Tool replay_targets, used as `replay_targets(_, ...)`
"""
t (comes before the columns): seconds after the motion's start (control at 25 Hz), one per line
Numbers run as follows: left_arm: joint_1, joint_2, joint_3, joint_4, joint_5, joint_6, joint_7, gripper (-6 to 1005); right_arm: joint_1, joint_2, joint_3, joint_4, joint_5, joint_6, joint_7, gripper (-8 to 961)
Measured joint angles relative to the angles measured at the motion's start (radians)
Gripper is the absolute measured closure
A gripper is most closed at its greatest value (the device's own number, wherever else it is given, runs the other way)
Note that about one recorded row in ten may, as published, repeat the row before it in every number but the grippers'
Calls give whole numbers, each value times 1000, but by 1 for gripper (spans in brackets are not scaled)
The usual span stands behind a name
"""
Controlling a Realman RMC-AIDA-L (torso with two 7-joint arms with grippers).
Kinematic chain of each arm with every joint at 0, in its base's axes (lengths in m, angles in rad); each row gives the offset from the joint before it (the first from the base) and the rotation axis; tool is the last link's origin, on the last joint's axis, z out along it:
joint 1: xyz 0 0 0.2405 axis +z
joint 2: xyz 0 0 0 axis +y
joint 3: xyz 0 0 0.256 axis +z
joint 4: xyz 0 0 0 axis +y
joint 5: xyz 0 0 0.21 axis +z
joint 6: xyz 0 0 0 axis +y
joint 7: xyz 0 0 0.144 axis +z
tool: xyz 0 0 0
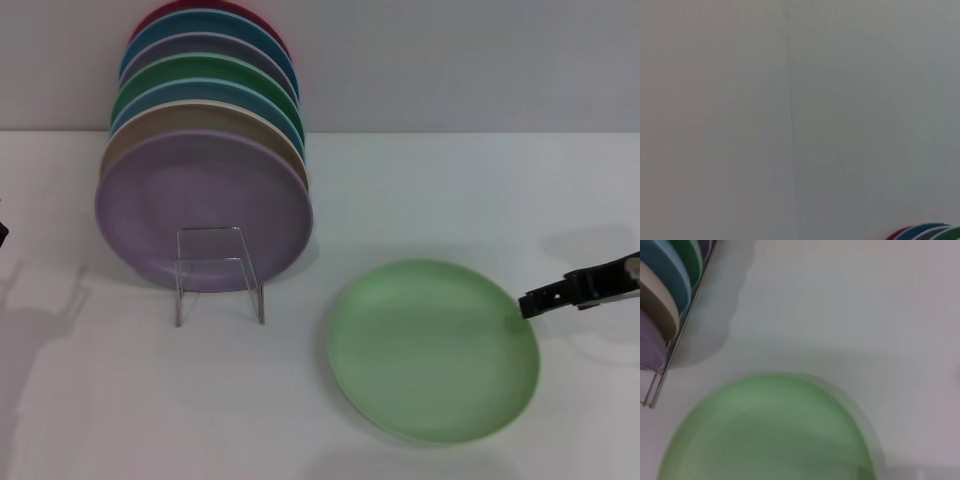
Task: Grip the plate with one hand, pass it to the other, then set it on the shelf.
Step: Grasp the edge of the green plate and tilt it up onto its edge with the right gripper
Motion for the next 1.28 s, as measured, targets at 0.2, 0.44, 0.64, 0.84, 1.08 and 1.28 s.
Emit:
replay_targets(0.2, -3, 0, 0, 1, 0, -14, 5, 183, 11, 1, -27, -43, -2, -31, 13, 151)
replay_targets(0.44, -5, 2, 0, 0, 0, -24, 14, 183, 17, 1, -31, -62, -18, -51, 14, 151)
replay_targets(0.64, -17, 2, -10, 7, 0, -31, 24, 183, 26, 1, -42, -104, -28, -88, 14, 150)
replay_targets(0.84, -21, 2, -12, 8, 0, -32, 25, 183, 52, 1, -69, -171, -29, -123, 15, 150)
replay_targets(1.08, -26, 2, -12, 10, 0, -33, 25, 184, 76, 0, -84, -225, -45, -140, 15, 150)
replay_targets(1.28, -32, 2, -12, 10, 0, -45, 25, 183, 80, 0, -85, -234, -53, -145, 15, 150)
